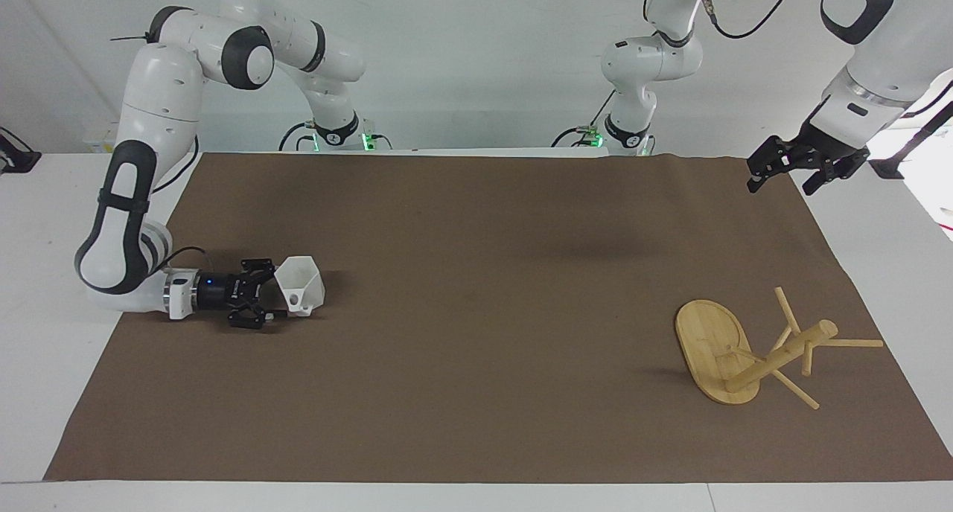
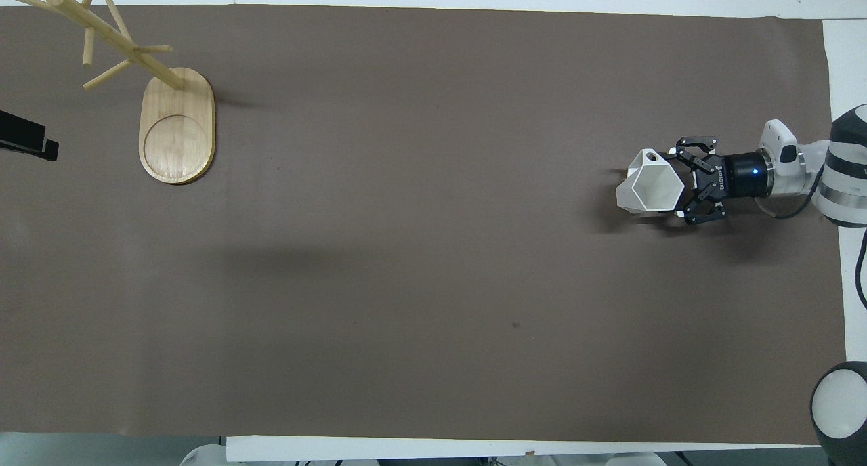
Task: Hang cup on rack
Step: 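Close the right gripper on the white cup's body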
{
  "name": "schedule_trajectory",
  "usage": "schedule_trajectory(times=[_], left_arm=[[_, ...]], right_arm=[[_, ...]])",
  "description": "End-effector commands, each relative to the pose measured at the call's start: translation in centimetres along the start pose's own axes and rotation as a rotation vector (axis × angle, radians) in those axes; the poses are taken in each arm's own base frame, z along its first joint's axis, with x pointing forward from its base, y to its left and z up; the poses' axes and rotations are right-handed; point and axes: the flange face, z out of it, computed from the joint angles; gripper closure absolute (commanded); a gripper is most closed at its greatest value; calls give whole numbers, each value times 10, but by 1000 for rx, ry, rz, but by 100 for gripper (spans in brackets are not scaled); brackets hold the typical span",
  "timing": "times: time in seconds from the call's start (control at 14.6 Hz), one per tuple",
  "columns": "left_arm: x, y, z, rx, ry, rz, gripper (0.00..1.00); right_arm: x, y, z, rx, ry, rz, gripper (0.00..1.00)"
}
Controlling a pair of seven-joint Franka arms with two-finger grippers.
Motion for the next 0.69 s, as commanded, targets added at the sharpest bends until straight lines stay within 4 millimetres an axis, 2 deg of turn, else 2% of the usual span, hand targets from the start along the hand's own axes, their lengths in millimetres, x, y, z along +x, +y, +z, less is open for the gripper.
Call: schedule_trajectory(times=[0.0, 0.62], left_arm=[[-7, -1, 0, -7, -1, -1, 0], [-8, -1, 0, -7, -1, -1, 0]], right_arm=[[3, -5, 5, -22, 8, -30, 0], [3, -12, 18, -5, 25, -54, 0]])
